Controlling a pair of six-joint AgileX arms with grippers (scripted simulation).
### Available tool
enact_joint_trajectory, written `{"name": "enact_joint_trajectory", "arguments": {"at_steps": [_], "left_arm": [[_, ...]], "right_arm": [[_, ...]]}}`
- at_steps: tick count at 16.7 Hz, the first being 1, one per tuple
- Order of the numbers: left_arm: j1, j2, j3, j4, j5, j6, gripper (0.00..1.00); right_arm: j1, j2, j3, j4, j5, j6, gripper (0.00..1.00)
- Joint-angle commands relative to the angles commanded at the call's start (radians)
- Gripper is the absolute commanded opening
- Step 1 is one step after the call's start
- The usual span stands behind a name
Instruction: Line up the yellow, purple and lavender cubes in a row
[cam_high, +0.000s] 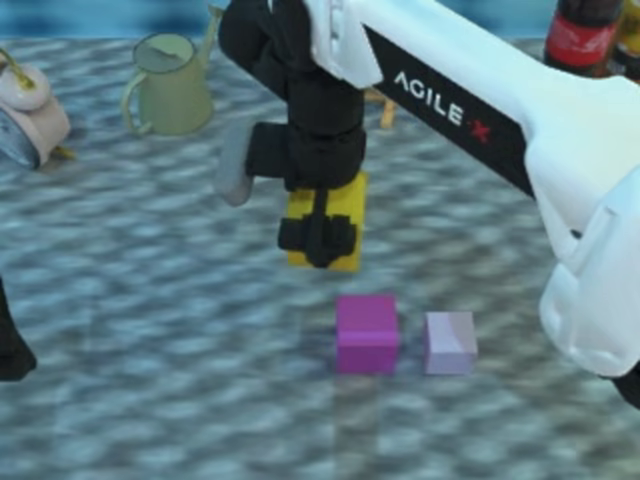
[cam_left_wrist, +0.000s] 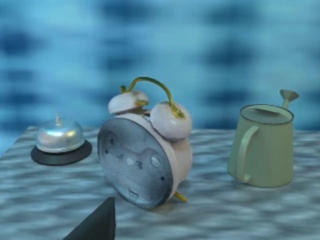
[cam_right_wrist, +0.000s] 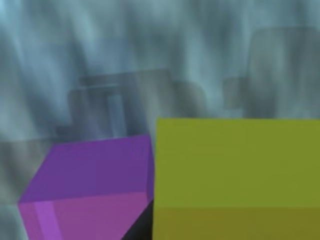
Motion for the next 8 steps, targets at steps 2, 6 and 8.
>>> {"name": "enact_joint_trajectory", "arguments": {"at_steps": [2, 6, 8], "left_arm": [[0.000, 0.000, 0.000, 0.000, 0.000, 0.000, 1.00], [0.000, 0.000, 0.000, 0.000, 0.000, 0.000, 1.00], [0.000, 0.000, 0.000, 0.000, 0.000, 0.000, 1.00]], "right_arm": [[0.083, 0.065, 0.138, -0.062, 0.001, 0.036, 0.00], [0.195, 0.146, 0.302, -0.141, 0.005, 0.086, 0.00], [0.208, 0.155, 0.320, -0.150, 0.006, 0.093, 0.00]]}}
